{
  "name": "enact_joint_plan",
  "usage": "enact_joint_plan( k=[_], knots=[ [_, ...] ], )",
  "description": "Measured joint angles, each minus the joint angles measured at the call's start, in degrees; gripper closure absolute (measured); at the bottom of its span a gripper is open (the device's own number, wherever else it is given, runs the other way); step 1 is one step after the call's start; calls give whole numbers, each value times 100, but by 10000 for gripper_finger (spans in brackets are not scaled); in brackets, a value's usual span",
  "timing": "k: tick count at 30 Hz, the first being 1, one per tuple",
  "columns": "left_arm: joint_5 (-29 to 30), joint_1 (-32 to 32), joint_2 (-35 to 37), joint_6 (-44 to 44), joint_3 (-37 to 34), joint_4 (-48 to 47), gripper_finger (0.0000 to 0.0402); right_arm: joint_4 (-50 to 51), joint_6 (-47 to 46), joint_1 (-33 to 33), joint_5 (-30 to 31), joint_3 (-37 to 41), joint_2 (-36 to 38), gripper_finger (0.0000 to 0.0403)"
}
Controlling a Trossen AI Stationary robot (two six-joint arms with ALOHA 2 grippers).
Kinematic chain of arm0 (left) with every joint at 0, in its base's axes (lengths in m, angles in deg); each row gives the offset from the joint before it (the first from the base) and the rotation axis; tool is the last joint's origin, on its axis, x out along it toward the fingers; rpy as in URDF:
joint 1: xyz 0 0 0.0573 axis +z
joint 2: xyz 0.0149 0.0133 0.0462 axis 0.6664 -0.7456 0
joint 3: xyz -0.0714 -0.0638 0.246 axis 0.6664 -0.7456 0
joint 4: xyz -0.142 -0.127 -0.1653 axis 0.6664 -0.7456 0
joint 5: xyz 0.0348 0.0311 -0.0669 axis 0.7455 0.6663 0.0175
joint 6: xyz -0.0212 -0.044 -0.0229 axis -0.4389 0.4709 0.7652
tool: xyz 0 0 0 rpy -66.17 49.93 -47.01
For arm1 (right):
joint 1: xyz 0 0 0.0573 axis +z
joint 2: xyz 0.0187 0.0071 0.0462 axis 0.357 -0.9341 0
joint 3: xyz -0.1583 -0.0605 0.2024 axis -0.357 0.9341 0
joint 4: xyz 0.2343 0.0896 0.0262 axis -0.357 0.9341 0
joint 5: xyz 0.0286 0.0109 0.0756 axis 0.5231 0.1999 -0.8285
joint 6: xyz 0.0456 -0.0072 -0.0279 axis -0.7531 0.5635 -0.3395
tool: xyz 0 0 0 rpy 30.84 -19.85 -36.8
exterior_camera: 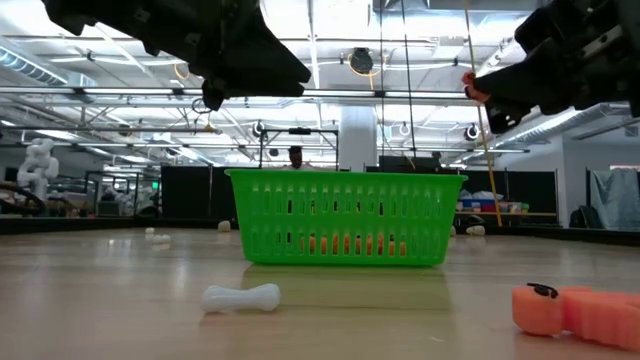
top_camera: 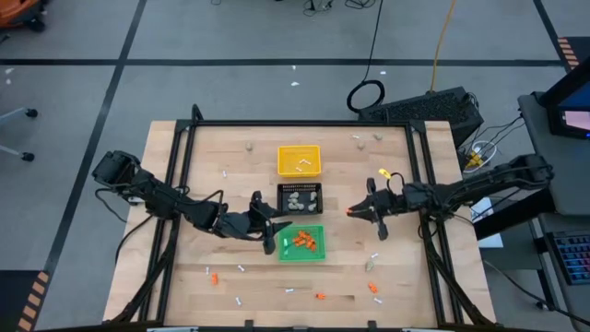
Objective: Sort Halloween decoration
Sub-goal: Put the orange skeleton toy into the green basket
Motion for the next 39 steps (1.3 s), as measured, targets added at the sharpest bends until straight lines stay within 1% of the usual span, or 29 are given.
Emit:
enact_joint_plan(
  k=[5,15,33,36,39],
  knots=[
    [3,0,0,-58,0,-22,268,-84,5,98,1,0,0,386],
    [-21,0,0,-640,0,-29,268,-165,138,104,-3,0,-2,386],
    [-19,-120,-72,-454,-4,-8,268,-252,18,104,-1,0,-1,386],
    [-15,-118,-72,-456,-4,6,268,-252,347,104,-1,0,-2,386],
    [-12,-118,-72,-459,-4,-3,268,-252,974,104,-5,0,-1,386]
  ],
)
